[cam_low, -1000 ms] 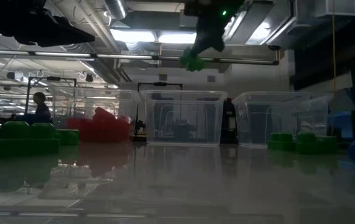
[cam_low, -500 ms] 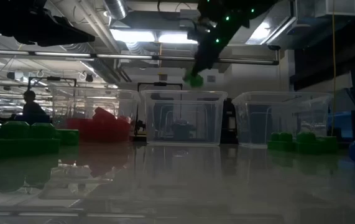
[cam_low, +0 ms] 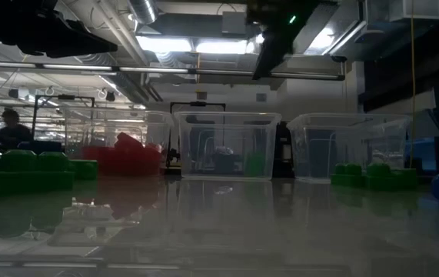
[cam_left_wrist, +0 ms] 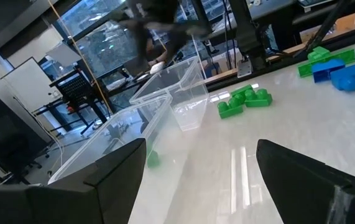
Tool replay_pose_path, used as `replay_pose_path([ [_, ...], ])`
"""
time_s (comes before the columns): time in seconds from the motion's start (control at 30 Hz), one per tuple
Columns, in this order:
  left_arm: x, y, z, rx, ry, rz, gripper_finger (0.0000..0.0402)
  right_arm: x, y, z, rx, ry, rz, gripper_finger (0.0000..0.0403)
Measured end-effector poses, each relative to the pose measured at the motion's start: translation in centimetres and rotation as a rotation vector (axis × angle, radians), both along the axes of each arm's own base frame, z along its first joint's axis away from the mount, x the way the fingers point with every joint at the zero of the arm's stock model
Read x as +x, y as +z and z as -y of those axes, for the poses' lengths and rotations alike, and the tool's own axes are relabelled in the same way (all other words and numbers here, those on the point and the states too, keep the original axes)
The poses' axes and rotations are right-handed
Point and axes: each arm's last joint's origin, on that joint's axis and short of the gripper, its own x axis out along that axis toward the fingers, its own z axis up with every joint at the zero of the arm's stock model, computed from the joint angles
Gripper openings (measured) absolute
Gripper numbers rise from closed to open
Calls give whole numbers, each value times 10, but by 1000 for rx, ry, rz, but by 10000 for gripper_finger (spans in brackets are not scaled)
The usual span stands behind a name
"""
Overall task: Sort blocks
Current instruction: Put the green game piece into the middle transparent bin
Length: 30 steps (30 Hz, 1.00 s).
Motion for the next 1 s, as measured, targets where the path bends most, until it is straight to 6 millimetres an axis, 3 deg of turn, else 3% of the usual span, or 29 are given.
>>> replay_pose_path([
  [0.27, 0, 0, 0, -2, 0, 1, 296, -35, -4, -91, 172, -83, -211, 225],
  [0.47, 0, 0, 0, -2, 1, 1, 296, -51, -44, -125, 226, -312, -279, 225],
  [0.67, 0, 0, 0, -3, 0, 2, 296, -70, -95, -125, 236, -532, -340, 225],
  [0.83, 0, 0, 0, -16, 1, 6, 296, -78, -125, -104, 261, -671, -323, 225],
  [1.0, 0, -1, 0, -14, 1, -2, 296, -75, -145, -81, 324, -705, -261, 225],
])
